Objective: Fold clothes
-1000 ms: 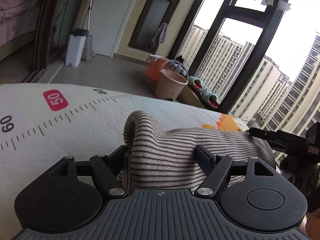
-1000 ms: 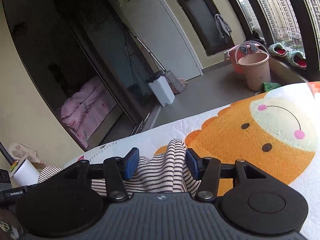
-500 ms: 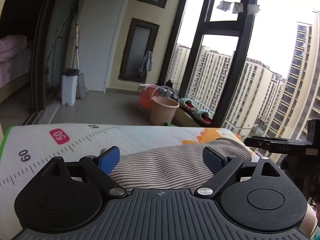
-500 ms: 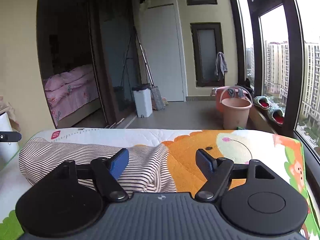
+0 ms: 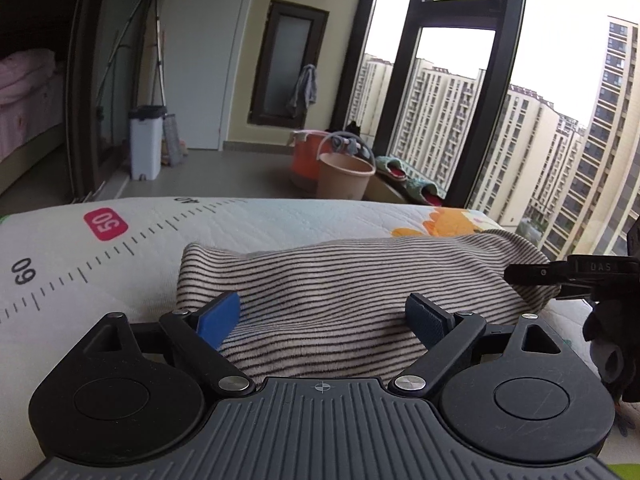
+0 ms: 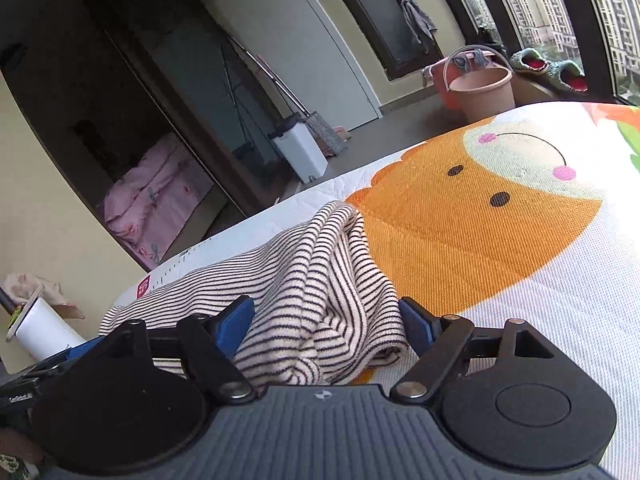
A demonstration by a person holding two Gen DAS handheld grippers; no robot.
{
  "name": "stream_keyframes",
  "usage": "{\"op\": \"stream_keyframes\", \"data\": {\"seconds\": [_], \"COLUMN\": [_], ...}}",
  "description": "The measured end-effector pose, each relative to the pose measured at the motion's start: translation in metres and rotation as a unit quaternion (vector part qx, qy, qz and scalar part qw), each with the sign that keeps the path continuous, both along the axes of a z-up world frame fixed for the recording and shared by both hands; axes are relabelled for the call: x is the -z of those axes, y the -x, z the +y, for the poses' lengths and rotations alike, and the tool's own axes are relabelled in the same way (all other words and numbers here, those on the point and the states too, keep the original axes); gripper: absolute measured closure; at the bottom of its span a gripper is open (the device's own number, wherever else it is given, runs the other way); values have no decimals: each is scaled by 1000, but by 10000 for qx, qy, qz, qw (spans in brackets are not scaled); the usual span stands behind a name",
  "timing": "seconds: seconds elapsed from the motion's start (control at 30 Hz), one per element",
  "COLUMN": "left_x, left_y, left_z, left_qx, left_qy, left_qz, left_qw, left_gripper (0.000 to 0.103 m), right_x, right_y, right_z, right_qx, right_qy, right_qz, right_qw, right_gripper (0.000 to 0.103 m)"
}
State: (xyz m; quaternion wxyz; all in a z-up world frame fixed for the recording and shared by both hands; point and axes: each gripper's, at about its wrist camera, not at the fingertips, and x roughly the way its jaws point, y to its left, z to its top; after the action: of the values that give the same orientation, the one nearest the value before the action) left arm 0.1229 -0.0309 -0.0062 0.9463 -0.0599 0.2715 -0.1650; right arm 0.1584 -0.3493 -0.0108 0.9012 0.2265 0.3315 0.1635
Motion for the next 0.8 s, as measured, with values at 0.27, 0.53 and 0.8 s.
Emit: {"op": "stream_keyframes", "data": {"seconds": [0.27,0.53,0.8], "left_x": [-21,-11,-47], "left_y": [48,139,221], "left_z": [4,-24,-47], "left_qx": [-120,-234,-129], "left_qy": [442,1008,599], "left_qz": [-195,-191,-817], "left_qw": [9988,9945,9948], "left_gripper": [4,0,0], "right_x": [-23,-34,-53], "right_y": [39,140,242], "right_z": [14,31,60], "right_qx": [305,416,552], "right_qy": [814,-87,314], "right_qz": [-692,-1155,-1349], "right_qw": [9938,9924,9888], "right_gripper": [0,0,0]}}
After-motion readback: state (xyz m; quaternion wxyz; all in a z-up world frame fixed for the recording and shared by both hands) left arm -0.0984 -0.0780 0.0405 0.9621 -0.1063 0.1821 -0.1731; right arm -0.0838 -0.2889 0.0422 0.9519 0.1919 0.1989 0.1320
